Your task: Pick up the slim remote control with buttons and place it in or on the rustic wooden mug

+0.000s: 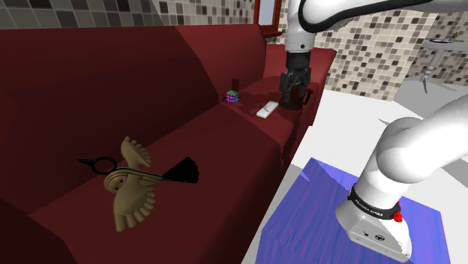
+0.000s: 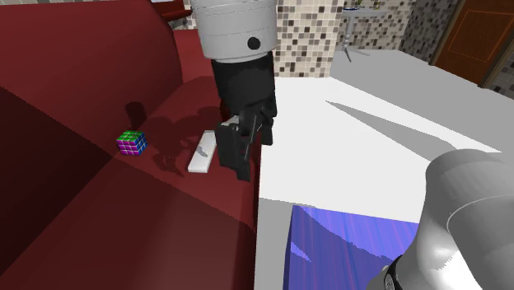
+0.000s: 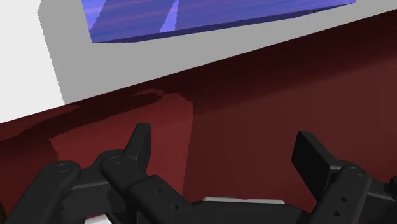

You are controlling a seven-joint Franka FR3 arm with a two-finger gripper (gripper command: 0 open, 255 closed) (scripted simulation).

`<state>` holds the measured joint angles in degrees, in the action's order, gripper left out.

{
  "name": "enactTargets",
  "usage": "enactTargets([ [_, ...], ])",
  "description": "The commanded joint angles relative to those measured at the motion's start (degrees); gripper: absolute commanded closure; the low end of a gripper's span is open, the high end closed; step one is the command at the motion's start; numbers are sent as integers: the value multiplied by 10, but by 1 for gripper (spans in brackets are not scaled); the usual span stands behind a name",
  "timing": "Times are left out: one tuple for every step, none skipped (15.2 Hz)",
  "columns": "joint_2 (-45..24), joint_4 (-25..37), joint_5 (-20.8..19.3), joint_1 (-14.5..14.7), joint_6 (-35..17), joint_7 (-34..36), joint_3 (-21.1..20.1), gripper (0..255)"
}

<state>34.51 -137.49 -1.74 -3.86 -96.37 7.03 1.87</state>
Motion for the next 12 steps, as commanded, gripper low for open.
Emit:
enactTargets([
  [-44,12,3,-13,-37,30,3,0],
  [-63,19,4,-18,-53,44,4,0],
  [-83,26,6,-24,-68,58,5,0],
  [-102,34,7,-29,-82,72,7,0],
  [-122,42,8,-34,-96,85,9,0],
  [-141,51,10,-40,-109,99,11,0],
  [-160,60,11,-45,-122,112,13,0],
  [-179,69,13,-49,-135,125,16,0],
  [-198,79,14,-54,-146,138,19,0],
  [-217,89,16,-59,-157,150,22,0],
  [-235,100,18,-64,-168,162,25,0],
  [-253,111,20,-68,-178,174,29,0],
])
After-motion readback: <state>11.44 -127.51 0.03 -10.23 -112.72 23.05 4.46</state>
